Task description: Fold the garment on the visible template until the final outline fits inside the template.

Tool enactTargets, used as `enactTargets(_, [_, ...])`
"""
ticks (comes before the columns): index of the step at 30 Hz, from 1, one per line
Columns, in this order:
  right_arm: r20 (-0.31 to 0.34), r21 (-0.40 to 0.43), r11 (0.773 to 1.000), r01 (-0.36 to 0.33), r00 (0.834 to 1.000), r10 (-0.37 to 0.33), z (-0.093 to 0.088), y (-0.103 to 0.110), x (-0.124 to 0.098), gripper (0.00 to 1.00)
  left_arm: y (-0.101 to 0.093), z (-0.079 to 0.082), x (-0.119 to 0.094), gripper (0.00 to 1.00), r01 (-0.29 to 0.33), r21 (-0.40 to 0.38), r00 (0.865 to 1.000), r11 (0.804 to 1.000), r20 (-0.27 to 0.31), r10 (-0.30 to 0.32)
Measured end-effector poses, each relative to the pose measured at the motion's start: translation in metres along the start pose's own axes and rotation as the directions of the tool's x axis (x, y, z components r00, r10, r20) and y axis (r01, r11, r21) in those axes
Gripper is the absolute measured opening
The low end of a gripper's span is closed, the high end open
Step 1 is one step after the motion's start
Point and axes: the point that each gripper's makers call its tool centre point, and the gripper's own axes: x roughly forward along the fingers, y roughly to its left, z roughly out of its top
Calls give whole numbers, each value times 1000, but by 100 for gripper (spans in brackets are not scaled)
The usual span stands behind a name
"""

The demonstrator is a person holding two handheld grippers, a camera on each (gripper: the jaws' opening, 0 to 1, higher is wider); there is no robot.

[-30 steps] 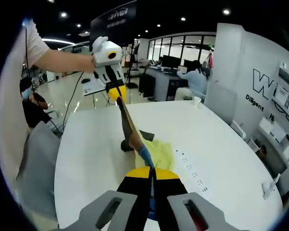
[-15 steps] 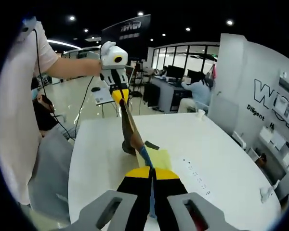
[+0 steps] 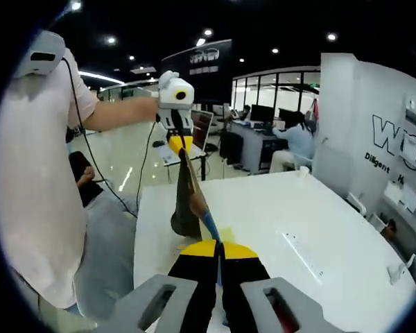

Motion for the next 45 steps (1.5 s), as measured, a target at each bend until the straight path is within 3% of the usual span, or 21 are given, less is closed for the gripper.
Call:
enactTargets(7, [7, 55, 994, -95, 995, 95, 0, 31, -8, 0, -27, -6, -6, 6, 98, -77, 995, 992, 16, -97])
enactTargets(14, [-26, 104, 990, -91, 995, 94, -27, 9, 13, 0, -4, -26, 16, 6, 87, -137, 996, 987, -7, -89])
enactTargets(32, [-84, 274, 960, -50, 994, 76, -96, -89, 78, 0, 107, -73, 90, 6, 29, -236, 995, 971, -90, -51])
enactTargets(40, [-119, 330, 944, -5, 992, 47, -129, -142, 113, 0, 173, -100, 126, 6, -57, -239, 990, 969, -137, 24])
enactTargets(45, [-157, 382, 923, 48, 988, 14, -159, -177, 136, 0, 206, -117, 149, 6, -101, -244, 984, 964, -165, 61])
